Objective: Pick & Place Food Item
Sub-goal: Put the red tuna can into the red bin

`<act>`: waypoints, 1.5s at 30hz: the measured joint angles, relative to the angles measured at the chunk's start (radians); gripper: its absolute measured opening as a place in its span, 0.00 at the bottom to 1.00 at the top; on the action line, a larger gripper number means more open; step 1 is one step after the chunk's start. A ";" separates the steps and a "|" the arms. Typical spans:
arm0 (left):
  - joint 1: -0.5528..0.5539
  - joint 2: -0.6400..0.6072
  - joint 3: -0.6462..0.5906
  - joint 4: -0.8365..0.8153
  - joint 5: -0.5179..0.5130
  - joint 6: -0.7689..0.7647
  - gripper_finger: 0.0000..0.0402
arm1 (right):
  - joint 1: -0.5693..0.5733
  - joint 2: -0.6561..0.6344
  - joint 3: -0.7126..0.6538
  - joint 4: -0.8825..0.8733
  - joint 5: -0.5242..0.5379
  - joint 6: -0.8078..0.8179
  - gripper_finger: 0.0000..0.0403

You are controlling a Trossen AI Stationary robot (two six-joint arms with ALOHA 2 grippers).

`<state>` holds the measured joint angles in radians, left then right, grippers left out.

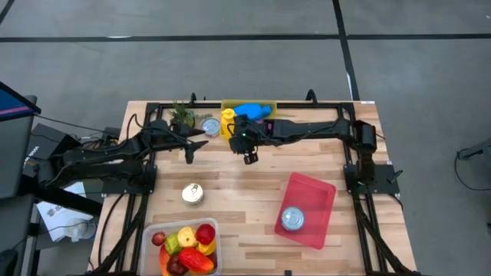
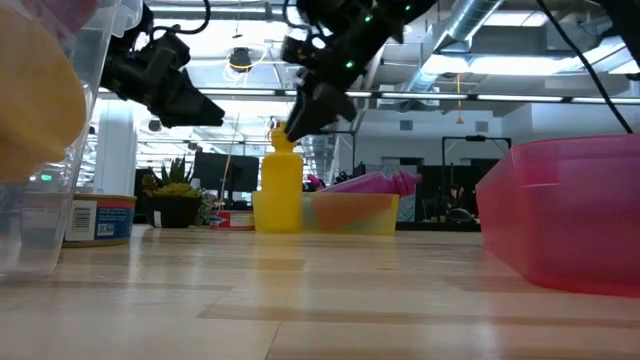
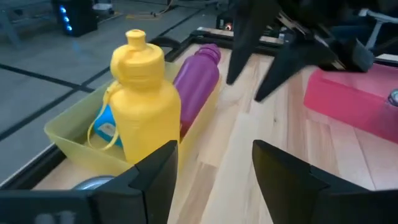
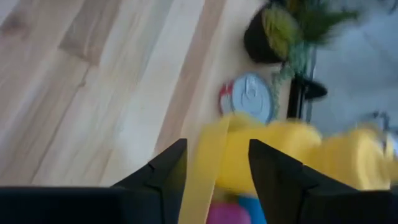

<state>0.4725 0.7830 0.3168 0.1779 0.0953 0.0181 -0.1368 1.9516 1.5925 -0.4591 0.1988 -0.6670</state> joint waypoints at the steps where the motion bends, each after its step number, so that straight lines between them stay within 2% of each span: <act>1: 0.000 -0.005 0.000 -0.010 -0.019 0.001 0.50 | -0.005 0.013 0.002 0.029 -0.006 -0.022 0.41; 6: 0.000 -0.021 0.000 -0.043 -0.180 0.009 0.51 | -0.037 0.059 0.026 0.152 -0.105 -0.060 0.47; 8: 0.000 -0.025 -0.001 -0.042 -0.218 0.010 0.51 | -0.054 0.069 0.053 0.113 -0.143 -0.067 0.47; 10: 0.000 -0.029 -0.001 -0.053 -0.222 0.011 0.51 | -0.056 0.101 0.112 0.161 -0.179 -0.075 0.46; 13: 0.000 -0.031 -0.001 -0.064 -0.224 0.011 0.51 | -0.066 0.129 0.210 0.115 -0.239 -0.079 0.44; 19: 0.008 -0.029 -0.001 -0.093 -0.227 0.009 0.51 | -0.123 0.147 0.421 0.132 -0.337 -0.061 0.38; 23: 0.019 -0.027 -0.001 -0.101 -0.195 0.008 0.51 | -0.186 0.148 0.505 0.153 -0.414 0.063 0.34; 27: 0.047 0.032 0.003 -0.086 -0.167 -0.002 0.51 | -0.243 0.147 0.543 0.148 -0.560 0.208 0.31; 29: 0.067 0.106 0.041 -0.094 -0.157 -0.027 0.51 | -0.263 0.148 0.548 0.149 -0.608 0.268 0.30; 32: 0.087 0.237 0.133 -0.113 -0.088 -0.050 0.51 | -0.269 0.148 0.549 0.143 -0.620 0.299 0.30; 38: 0.122 0.458 0.383 -0.360 -0.105 -0.020 0.51 | -0.261 0.137 0.550 0.102 -0.620 0.329 0.30; 42: 0.155 0.526 0.531 -0.562 -0.084 0.054 0.51 | -0.262 0.094 0.550 -0.038 -0.637 0.313 0.30; 45: 0.185 0.545 0.618 -0.683 -0.005 0.093 0.51 | -0.259 0.063 0.550 -0.136 -0.654 0.297 0.30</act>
<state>0.6575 1.3279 0.9351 -0.5046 0.0899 0.1109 -0.3958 2.0143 2.1426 -0.5954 -0.4549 -0.3704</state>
